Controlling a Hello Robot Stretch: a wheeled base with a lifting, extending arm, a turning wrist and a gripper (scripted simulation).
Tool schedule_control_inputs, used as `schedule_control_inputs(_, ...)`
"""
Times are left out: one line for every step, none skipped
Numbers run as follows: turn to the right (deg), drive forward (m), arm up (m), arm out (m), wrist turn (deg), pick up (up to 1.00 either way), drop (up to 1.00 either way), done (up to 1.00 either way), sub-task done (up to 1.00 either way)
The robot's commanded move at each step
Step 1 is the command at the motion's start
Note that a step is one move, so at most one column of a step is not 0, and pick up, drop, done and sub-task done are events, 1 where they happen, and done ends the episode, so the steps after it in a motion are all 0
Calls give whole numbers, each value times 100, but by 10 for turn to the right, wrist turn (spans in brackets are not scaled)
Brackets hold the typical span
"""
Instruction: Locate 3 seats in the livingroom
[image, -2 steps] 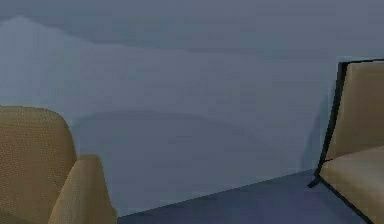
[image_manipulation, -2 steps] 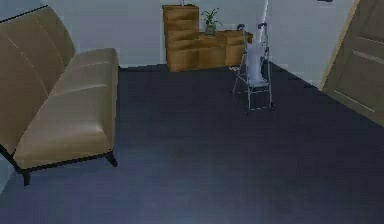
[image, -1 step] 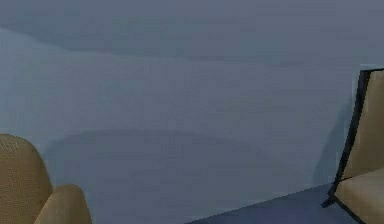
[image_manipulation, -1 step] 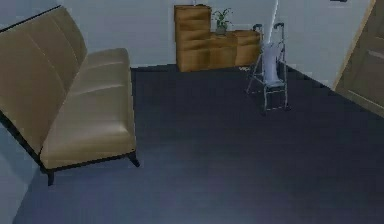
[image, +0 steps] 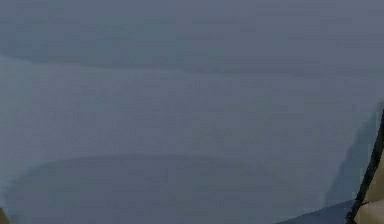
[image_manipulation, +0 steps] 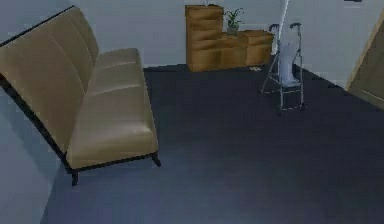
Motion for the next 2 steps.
schedule_control_inputs(450, 0, 0, 0, 0, 0, 0, 0, 0)
schedule_control_inputs(450, 0, 0, 0, 0, 0, 0, 0, 0)
